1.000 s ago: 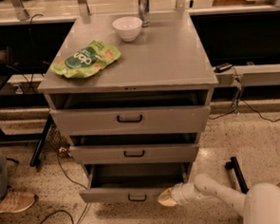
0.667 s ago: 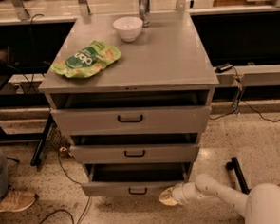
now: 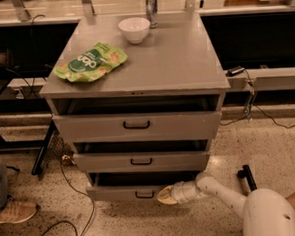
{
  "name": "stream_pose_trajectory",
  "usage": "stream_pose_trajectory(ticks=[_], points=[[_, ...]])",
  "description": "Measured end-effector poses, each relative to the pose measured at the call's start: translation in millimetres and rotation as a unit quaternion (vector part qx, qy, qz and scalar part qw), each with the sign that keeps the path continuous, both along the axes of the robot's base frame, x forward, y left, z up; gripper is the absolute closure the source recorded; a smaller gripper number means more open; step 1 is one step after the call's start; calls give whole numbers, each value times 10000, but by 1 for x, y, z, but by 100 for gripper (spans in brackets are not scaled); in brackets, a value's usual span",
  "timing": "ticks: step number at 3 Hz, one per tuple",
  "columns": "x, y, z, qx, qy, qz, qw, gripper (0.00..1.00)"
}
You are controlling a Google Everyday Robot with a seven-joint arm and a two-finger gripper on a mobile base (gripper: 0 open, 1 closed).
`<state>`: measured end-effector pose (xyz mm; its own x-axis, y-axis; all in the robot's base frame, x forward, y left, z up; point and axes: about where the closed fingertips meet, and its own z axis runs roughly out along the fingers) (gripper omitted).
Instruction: Close bottom drawer
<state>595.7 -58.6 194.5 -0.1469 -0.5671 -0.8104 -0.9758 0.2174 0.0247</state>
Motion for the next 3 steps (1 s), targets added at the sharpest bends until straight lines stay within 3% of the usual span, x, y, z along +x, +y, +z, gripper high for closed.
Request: stream_pose_trajectory(ticks=[1,3], points=[[38,20,7,152,-307,226,9992,100],[37,18,6,160,-333,143,9992,100]])
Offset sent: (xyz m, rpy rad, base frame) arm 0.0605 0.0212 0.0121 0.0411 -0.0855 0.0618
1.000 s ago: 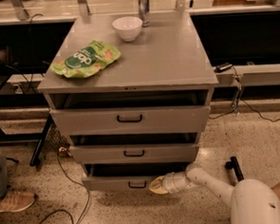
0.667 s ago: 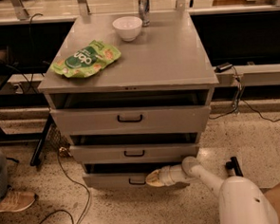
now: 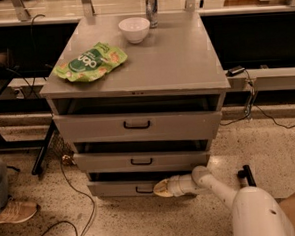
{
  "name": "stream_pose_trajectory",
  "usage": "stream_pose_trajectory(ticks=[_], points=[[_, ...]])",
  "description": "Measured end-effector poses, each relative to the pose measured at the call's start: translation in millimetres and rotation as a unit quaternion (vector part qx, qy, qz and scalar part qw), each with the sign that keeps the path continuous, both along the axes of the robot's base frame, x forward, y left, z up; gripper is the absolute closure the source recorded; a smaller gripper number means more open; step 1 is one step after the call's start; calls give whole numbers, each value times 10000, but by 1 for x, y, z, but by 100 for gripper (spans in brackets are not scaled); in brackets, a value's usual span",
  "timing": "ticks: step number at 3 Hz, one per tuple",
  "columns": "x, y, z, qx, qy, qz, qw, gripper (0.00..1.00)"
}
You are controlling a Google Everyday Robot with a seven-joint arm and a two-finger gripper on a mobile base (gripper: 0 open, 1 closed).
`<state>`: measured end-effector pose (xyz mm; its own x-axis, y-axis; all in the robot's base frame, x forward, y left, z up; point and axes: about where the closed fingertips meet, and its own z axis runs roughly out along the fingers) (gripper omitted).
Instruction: Close bottom drawer
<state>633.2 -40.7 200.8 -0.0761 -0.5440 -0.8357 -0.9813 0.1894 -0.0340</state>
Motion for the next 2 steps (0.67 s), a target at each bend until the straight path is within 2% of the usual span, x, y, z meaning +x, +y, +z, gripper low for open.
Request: stream_pose_trajectory(ticks=[1,2], points=[[-4,-19,-2,-130,-100,-332,9993,100],[-10,-61,-6,-335,-338,-1062,9932,100]])
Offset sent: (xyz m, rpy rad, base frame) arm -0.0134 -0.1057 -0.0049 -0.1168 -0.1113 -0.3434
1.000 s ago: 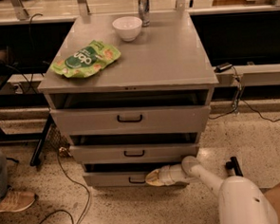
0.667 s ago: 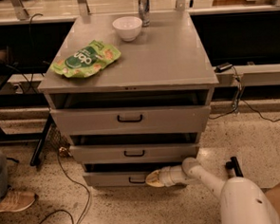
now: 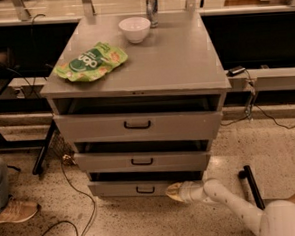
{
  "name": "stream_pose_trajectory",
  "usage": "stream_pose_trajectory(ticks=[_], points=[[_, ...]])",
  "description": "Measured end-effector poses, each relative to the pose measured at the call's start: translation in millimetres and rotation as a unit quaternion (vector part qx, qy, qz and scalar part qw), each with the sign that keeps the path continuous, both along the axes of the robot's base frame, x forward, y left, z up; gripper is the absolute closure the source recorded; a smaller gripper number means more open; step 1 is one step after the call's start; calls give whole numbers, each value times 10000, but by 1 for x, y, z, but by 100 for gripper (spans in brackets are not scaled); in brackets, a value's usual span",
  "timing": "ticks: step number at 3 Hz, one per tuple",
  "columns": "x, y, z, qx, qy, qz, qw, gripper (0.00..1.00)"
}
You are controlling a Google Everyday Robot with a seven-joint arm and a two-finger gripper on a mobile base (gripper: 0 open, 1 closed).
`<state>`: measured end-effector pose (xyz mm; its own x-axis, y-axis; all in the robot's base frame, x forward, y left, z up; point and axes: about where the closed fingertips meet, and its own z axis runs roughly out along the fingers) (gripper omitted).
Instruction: Close bottom drawer
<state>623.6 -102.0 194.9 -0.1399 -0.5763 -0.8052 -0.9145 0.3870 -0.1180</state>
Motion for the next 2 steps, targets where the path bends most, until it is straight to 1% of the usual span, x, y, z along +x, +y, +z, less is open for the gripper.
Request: stream_pose_trajectory(ticks=[1,2], points=[[1,-27,-6,-47,-172,-416,9990,100],[9,-43,-17,-17,-268,-658,9975,100]])
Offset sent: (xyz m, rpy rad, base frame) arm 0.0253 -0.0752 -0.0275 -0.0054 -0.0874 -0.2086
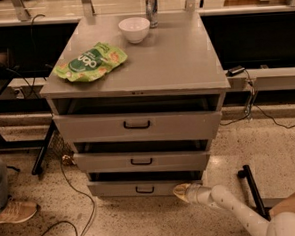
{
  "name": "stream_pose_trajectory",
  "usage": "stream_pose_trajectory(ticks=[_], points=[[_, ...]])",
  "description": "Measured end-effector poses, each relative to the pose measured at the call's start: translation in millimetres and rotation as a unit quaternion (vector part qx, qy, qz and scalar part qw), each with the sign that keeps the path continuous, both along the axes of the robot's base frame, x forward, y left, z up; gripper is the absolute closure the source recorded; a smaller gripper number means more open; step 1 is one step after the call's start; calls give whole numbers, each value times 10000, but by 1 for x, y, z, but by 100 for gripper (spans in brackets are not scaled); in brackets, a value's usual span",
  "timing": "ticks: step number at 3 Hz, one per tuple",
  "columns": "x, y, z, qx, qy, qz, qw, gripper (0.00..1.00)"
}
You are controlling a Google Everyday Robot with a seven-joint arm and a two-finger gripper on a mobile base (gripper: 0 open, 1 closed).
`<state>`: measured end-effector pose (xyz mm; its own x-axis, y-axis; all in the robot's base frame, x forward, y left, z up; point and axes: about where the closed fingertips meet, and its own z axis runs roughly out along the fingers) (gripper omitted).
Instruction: Close bottom drawer
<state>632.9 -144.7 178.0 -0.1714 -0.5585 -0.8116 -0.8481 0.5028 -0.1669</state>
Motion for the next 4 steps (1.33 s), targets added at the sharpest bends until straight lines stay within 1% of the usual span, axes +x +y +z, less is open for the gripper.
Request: stream_pose_trajectory(ticks=[1,2,3,4], points=[[13,-9,-11,49,-31,-126,9999,100],[20,-17,-12,50,-80,-228,9997,100],[21,-17,-12,48,-83,-238,9997,100],[6,-22,-3,-13,1,-322,9995,100]])
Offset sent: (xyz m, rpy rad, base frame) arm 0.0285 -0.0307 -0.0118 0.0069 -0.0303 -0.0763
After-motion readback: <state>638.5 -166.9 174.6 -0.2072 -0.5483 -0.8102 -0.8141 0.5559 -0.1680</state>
